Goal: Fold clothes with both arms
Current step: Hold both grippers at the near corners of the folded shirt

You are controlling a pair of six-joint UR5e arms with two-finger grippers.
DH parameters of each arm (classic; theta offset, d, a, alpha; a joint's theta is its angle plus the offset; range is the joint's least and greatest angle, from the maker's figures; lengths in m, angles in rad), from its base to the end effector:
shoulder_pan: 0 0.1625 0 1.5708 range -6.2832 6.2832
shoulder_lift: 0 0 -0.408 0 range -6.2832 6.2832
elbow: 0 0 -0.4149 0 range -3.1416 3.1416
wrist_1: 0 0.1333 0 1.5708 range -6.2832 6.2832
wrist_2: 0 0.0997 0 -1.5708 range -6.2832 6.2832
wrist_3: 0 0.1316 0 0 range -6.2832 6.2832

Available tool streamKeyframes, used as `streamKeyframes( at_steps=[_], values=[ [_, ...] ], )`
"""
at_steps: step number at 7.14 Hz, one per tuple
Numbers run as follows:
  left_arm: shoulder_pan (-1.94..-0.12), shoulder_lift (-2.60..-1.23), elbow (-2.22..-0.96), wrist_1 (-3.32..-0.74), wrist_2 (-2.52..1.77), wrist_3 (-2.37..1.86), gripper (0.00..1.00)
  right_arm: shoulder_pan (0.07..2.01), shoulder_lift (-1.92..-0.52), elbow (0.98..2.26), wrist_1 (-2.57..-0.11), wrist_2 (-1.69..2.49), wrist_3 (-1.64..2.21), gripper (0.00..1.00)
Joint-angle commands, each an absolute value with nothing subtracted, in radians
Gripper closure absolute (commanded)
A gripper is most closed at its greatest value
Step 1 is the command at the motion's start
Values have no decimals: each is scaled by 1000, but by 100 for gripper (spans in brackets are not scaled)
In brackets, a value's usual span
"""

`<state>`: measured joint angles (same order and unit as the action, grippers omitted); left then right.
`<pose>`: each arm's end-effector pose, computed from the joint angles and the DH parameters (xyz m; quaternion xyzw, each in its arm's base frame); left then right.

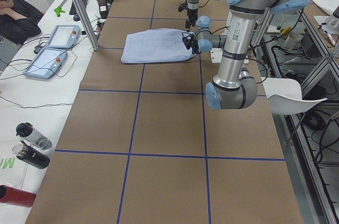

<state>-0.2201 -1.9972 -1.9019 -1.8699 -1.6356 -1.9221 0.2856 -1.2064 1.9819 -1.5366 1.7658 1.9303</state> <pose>0.5910 -0.2601 0.2267 -0.0609 0.5009 -0.2276 0.8328 -0.5491 -0.2736 0.2701 -0.1039 -0.3884 0.2536 0.8798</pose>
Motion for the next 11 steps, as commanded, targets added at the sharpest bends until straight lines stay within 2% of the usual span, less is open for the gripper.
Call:
streamKeyframes(
  at_steps=[1, 11],
  values=[
    [-221, -1997, -1904, -1870, -1635, -1922, 100, 275, -1198, 1953, -1532, 1758, 2000, 0],
    [-227, -1996, -1924, -1870, -1635, -1922, 100, 236, -1209, 1899, -1531, 1758, 2005, 0]
  ],
)
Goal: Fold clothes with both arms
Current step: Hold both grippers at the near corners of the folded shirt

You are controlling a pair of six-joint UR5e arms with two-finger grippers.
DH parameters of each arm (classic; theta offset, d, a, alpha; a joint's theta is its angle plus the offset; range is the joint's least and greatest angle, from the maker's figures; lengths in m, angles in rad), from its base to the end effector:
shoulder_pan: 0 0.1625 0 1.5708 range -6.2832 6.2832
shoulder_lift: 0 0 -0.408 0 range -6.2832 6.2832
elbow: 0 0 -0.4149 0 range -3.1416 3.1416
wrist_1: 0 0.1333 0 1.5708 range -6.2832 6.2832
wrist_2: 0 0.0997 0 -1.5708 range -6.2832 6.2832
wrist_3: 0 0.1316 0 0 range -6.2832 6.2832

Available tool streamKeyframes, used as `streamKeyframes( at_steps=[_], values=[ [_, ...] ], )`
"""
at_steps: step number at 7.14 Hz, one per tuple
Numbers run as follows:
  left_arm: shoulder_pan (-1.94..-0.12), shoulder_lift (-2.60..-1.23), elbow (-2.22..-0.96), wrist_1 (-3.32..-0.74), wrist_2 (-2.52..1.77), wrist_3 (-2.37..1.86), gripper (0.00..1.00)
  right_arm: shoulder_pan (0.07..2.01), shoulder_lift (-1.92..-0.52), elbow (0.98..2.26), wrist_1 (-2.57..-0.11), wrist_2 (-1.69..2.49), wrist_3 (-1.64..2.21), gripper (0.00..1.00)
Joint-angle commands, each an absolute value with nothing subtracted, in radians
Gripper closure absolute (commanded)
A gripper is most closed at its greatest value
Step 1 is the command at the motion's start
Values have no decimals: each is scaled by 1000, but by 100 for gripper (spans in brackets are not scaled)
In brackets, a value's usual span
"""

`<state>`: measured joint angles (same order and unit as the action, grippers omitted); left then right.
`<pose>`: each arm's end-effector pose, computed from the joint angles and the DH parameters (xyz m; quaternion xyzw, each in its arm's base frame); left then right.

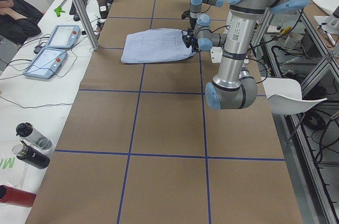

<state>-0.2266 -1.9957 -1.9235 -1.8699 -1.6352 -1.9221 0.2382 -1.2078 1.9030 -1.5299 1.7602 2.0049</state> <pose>0.5827 -0.2624 0.2176 -0.0595 0.5097 -0.2287 0.8272 -0.5809 -0.2527 0.3070 -0.1228 -0.3478 0.2743 0.8881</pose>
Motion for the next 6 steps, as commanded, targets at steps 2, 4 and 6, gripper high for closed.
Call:
streamKeyframes(
  at_steps=[2, 4, 6],
  values=[
    [-232, -1996, -1924, -1870, -1634, -1924, 100, 236, -1204, 1901, -1529, 1758, 2006, 22],
    [-235, -1994, -1937, -1867, -1634, -1924, 100, 239, -1206, 1901, -1529, 1758, 2005, 69],
    [-235, -1993, -1939, -1867, -1634, -1924, 100, 239, -1206, 1898, -1531, 1758, 2000, 92]
  ],
)
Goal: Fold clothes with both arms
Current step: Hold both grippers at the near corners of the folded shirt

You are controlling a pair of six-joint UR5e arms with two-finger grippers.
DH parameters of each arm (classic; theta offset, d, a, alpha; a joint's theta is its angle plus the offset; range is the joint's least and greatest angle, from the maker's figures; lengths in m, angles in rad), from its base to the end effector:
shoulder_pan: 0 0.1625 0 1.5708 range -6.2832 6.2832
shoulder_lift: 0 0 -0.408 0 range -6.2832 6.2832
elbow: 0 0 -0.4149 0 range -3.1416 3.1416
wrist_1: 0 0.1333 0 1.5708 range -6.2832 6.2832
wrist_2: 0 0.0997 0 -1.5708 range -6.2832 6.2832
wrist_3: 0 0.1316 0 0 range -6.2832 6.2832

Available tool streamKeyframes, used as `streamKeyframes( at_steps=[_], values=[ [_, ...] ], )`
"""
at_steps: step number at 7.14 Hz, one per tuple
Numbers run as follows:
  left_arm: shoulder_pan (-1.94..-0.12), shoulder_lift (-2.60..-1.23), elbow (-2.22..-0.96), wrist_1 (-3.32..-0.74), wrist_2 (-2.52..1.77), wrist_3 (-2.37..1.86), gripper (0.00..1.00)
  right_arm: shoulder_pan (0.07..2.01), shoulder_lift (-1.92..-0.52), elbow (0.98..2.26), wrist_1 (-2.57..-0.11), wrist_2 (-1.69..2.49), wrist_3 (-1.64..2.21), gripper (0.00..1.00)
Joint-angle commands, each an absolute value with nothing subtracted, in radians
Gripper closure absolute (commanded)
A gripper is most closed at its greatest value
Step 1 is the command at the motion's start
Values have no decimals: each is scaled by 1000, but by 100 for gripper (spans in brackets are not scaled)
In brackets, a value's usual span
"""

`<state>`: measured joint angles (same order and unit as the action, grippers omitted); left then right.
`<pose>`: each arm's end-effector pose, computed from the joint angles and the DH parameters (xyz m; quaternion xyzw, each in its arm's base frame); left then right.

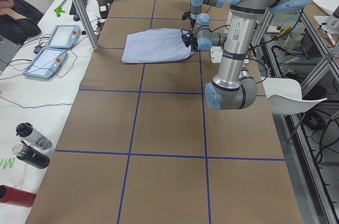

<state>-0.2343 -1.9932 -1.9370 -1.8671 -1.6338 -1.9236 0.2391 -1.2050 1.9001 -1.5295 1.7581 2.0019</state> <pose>0.5764 -0.2661 0.2135 -0.0575 0.5135 -0.2321 0.8241 -0.5817 -0.2538 0.3066 -0.1212 -0.3483 0.2737 0.8883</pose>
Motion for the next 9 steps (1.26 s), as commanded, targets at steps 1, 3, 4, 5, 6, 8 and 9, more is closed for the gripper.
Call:
streamKeyframes(
  at_steps=[1, 3, 4, 5, 6, 8, 9],
  values=[
    [-235, -1993, -1939, -1867, -1634, -1924, 100, 239, -1206, 1896, -1531, 1753, 2000, 98],
    [-235, -1994, -1939, -1867, -1634, -1924, 100, 242, -1204, 1896, -1536, 1740, 2006, 100],
    [-235, -1994, -1939, -1867, -1634, -1924, 100, 242, -1204, 1898, -1536, 1740, 2006, 100],
    [-235, -1994, -1939, -1867, -1634, -1924, 100, 245, -1203, 1902, -1536, 1740, 2008, 100],
    [-236, -1994, -1947, -1867, -1635, -1924, 100, 258, -1200, 1917, -1536, 1746, 2006, 100],
    [-235, -1991, -1995, -1867, -1637, -1922, 100, 275, -1218, 2006, -1543, 1781, 2000, 100],
    [-233, -1994, -2015, -1838, -1649, -1922, 100, 281, -1229, 2034, -1545, 1813, 2000, 100]
  ],
)
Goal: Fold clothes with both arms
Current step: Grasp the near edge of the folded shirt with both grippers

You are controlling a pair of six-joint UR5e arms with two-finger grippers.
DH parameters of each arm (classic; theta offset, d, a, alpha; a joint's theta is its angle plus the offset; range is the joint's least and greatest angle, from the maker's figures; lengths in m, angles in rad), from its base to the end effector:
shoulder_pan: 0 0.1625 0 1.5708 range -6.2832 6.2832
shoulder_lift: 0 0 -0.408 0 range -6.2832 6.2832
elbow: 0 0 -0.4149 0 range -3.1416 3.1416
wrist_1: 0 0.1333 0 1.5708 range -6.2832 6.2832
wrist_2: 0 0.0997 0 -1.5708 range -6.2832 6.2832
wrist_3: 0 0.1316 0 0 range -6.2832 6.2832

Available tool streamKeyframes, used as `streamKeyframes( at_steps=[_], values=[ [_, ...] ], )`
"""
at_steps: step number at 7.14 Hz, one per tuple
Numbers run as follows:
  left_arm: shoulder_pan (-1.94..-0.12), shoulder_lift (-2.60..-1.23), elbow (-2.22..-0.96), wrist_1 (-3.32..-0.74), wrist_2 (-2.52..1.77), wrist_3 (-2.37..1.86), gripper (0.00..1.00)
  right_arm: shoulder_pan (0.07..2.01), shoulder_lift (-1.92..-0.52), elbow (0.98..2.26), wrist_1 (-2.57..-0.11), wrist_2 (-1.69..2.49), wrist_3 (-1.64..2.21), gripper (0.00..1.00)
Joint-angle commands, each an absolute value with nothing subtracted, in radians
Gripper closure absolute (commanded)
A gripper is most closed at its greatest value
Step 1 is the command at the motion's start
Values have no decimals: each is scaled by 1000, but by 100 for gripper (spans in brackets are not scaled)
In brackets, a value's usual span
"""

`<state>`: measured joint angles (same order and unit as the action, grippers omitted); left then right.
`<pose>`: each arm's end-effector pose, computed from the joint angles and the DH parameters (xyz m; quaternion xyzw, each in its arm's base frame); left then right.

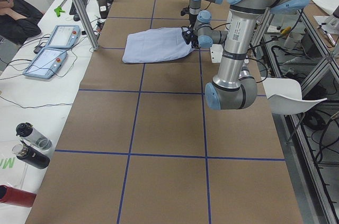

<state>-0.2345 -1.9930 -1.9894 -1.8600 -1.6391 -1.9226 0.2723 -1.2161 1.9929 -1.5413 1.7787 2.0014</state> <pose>0.5597 -0.2615 0.1913 -0.0602 0.5325 -0.2264 0.8134 -0.5489 -0.2635 0.2714 -0.1260 -0.3814 0.2767 0.8730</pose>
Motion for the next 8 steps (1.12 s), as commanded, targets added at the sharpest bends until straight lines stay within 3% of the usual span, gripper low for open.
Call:
streamKeyframes(
  at_steps=[1, 6, 8],
  values=[
    [-230, -1991, -2046, -1810, -1701, -1922, 100, 284, -1236, 2051, -1545, 1836, 2000, 100],
    [-167, -1987, -2218, -1619, -1792, -1922, 100, 270, -1282, 2175, -1546, 2129, 2000, 100],
    [-178, -1988, -2243, -1614, -1795, -1916, 100, 336, -1270, 2169, -1545, 2131, 1994, 100]
  ],
)
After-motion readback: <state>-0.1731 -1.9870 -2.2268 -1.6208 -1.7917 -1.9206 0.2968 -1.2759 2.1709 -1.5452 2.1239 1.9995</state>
